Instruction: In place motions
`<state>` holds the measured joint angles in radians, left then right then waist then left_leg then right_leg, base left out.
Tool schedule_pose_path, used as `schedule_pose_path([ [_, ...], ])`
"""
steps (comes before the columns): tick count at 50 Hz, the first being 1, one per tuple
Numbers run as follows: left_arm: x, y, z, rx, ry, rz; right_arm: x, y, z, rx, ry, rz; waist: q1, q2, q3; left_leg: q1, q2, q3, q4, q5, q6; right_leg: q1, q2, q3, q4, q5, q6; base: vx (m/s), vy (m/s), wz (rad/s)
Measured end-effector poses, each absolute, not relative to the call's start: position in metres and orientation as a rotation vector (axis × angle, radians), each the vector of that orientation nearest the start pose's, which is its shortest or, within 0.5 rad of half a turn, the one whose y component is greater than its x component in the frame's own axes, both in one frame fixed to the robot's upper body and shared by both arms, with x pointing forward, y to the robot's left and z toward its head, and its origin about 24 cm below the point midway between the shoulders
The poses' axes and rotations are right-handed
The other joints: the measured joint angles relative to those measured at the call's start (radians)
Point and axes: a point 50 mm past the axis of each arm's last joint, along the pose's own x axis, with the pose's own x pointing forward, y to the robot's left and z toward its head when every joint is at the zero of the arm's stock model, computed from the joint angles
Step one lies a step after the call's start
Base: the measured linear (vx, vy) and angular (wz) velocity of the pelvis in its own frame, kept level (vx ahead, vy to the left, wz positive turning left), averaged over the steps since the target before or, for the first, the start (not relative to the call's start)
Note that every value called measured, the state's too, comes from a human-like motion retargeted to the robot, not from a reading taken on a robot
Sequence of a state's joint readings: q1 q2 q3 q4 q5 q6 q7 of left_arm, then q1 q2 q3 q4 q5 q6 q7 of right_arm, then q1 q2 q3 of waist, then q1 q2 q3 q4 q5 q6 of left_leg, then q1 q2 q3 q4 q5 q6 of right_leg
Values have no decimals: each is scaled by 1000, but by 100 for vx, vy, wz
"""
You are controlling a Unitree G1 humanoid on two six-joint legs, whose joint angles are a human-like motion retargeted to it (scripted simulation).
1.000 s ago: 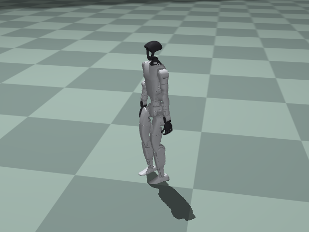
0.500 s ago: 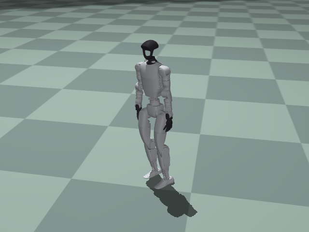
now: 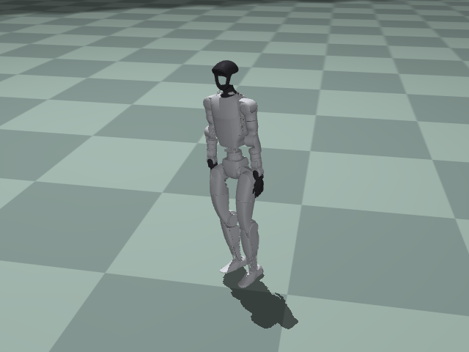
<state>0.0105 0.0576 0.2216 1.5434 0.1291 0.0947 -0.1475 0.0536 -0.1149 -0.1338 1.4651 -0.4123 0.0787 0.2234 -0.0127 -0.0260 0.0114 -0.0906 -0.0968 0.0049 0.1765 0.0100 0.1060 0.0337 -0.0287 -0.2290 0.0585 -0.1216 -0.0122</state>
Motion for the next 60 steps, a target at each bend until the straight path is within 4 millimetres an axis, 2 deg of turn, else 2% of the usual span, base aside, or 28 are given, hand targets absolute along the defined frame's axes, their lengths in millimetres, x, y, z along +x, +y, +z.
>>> schedule_pose_path([
  [5, 14, 167, -182, -134, 1594, -27, 9, -192, -179, -150, 1612, 259, 15, 19, -5, -11, 11, 11, -16, 22, -28, -11, 6, -3, -2, 22, -8, 0, 2, 0],
  [10, 48, 170, -180, -54, 1487, -106, 13, -193, -179, -124, 1597, 241, 27, 29, 10, -33, 1, 23, -40, 54, -45, -8, -14, -103, -17, 37, -13, -6, 3, 89],
  [12, 60, 168, -178, -16, 1441, -143, 9, -196, -179, -125, 1613, 240, 39, 16, 11, -30, 17, 131, -49, -7, -19, -1, -44, -157, -23, 37, -5, -1, 4, 147],
  [16, 73, 165, -177, 58, 1384, -203, -4, -204, -177, -169, 1665, 251, 28, -9, -16, 9, 95, 510, -40, -156, 3, 5, -110, -308, -23, 19, 21, 10, 8, 202],
  [20, 78, 173, -175, 205, 1356, -226, -12, -211, -176, -200, 1695, 247, 4, -31, -36, 29, 149, 688, -2, -209, 29, 25, -168, -470, -8, -7, 53, 21, 6, 212],
  [23, 74, 186, -175, 334, 1363, -227, -16, -212, -176, -202, 1710, 222, 2, -39, -58, 34, 187, 752, 2, -212, 25, 42, -190, -583, 2, -20, 78, 40, 7, 186],
  [27, 56, 197, -177, 392, 1430, -197, -18, -213, -176, -193, 1711, 181, 21, -20, -80, 38, 208, 797, -62, -151, -48, 67, -165, -683, 1, -29, 106, 45, 5, 156],
  [30, 36, 198, -179, 330, 1520, -148, -15, -213, -176, -192, 1698, 170, 50, -9, -79, 36, 185, 761, -126, -52, -63, 95, -147, -730, -2, -27, 126, 58, 13, 116],
  [34, 7, 193, -180, 174, 1635, -32, -4, -213, -176, -217, 1671, 189, 100, -12, -70, 27, 153, 690, -148, -41, -58, 131, -157, -784, 14, -14, 146, 47, 8, 77],
  [37, -10, 187, -179, 37, 1696, 60, 9, -212, -177, -228, 1631, 204, 112, -7, -62, 15, 133, 628, -138, -50, -33, 164, -170, -838, 40, 4, 149, 50, 11, 95],
  [40, -21, 183, -178, -48, 1741, 112, 23, -208, -177, -210, 1568, 199, 109, 12, -52, 9, 120, 558, -126, -55, -9, 203, -182, -893, 87, 50, 143, 54, 15, 122],
  [43, -23, 182, -178, -47, 1754, 102, 33, -205, -177, -176, 1512, 185, 111, 56, -39, 20, 135, 493, -122, -53, 6, 241, -197, -927, 185, 130, 97, 44, 9, 141],
  [45, -21, 183, -179, -28, 1743, 72, 38, -203, -177, -165, 1488, 186, 98, 94, -29, 33, 155, 441, -123, -48, 9, 242, -223, -892, 306, 164, 34, 50, 7, 159],
  [47, -15, 186, -179, -17, 1722, 45, 43, -200, -177, -172, 1475, 206, 88, 112, -23, 41, 162, 402, -130, -40, 12, 187, -268, -767, 467, 120, -14, 45, 2, 136],
  [48, -12, 188, -179, -11, 1712, 36, 45, -198, -177, -176, 1472, 221, 87, 108, -24, 39, 155, 388, -134, -34, 15, 132, -282, -661, 538, 81, 4, 39, -4, 126],
  [50, -4, 193, -179, 4, 1689, 32, 48, -191, -177, -179, 1467, 259, 78, 88, -29, 26, 133, 350, -141, -19, 22, 13, -244, -444, 618, 7, 49, 34, -11, 133],
  [55, 20, 203, -177, -5, 1623, 73, 62, -177, -177, -234, 1414, 369, 74, 43, -21, -7, 112, 260, -130, 3, 24, -52, -103, -325, 477, -83, 47, 16, -25, 134],
  [58, 31, 204, -177, -29, 1591, 82, 72, -174, -175, -325, 1368, 438, 49, -3, -14, -14, 65, 211, -135, 19, 23, -107, -28, -171, 327, -96, 89, 13, -24, 135],
  [60, 36, 203, -177, -34, 1573, 80, 78, -173, -174, -385, 1342, 478, 30, -35, -5, -12, 27, 183, -138, 26, 22, -132, -10, -95, 225, -90, 120, 11, -20, 115],
])
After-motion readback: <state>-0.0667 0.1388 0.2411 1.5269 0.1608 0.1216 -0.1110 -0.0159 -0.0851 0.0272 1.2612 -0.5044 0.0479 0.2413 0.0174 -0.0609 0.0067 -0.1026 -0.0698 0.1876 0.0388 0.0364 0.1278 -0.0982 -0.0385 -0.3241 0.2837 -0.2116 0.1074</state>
